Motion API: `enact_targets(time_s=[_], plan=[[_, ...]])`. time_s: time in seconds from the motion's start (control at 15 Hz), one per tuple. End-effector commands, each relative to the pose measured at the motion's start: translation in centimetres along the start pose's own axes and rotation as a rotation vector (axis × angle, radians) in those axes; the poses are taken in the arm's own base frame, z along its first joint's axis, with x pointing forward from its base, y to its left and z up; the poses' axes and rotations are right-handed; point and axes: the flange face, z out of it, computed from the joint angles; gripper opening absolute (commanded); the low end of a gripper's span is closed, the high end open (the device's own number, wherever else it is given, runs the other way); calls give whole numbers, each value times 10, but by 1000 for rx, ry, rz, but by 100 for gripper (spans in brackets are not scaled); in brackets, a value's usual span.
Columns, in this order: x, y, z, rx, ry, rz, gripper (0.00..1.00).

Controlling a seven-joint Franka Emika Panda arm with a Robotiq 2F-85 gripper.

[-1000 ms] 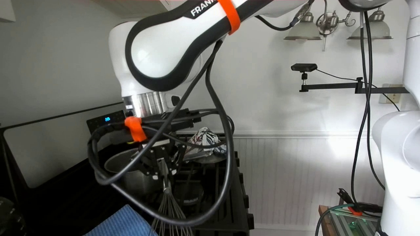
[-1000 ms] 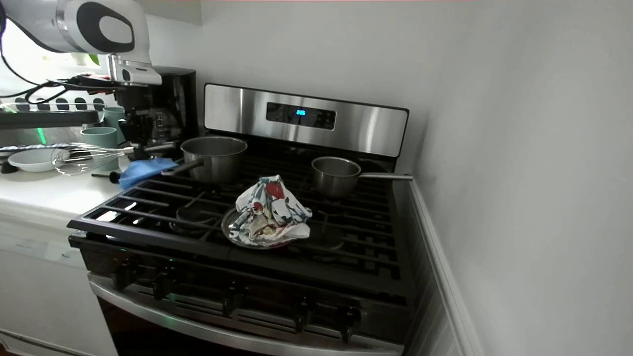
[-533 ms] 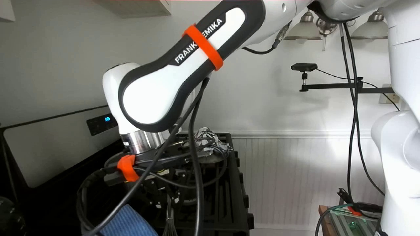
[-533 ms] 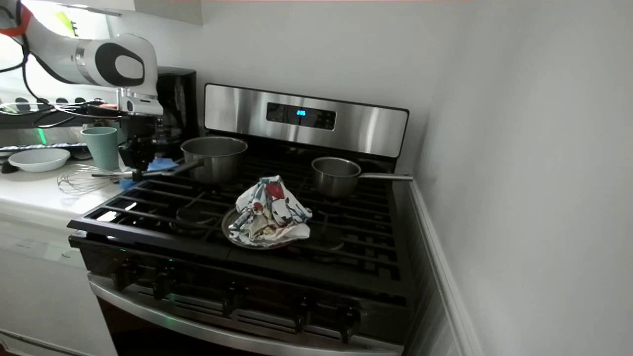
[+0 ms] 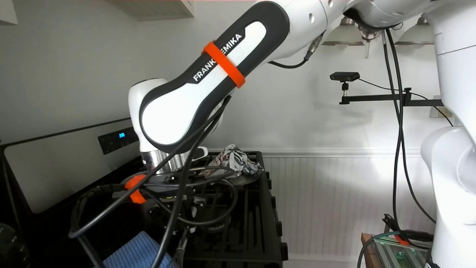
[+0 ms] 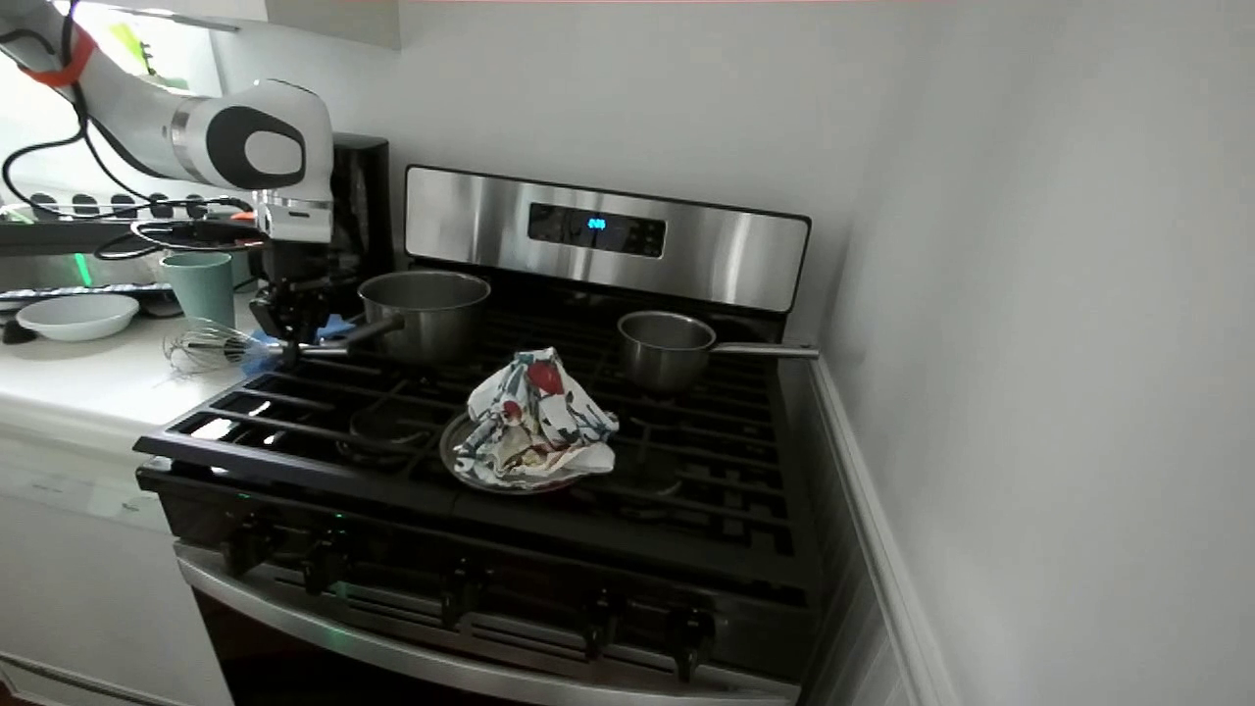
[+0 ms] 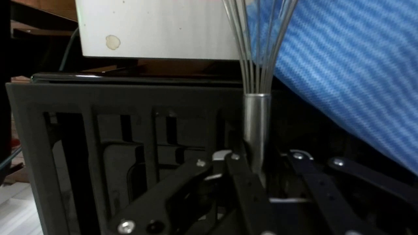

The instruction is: Pour the water out of the blue cup into the larger pot then whisk it

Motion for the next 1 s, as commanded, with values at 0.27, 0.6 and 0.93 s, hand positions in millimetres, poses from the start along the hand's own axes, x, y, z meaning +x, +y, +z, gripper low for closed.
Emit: enact_targets(time_s=[0.27,0.6,0.93], plan=[[6,-2,-3,55,-1,84,76],[12,6,-27,102,2,66,100],[13,21,-64,98,15,-72,100]])
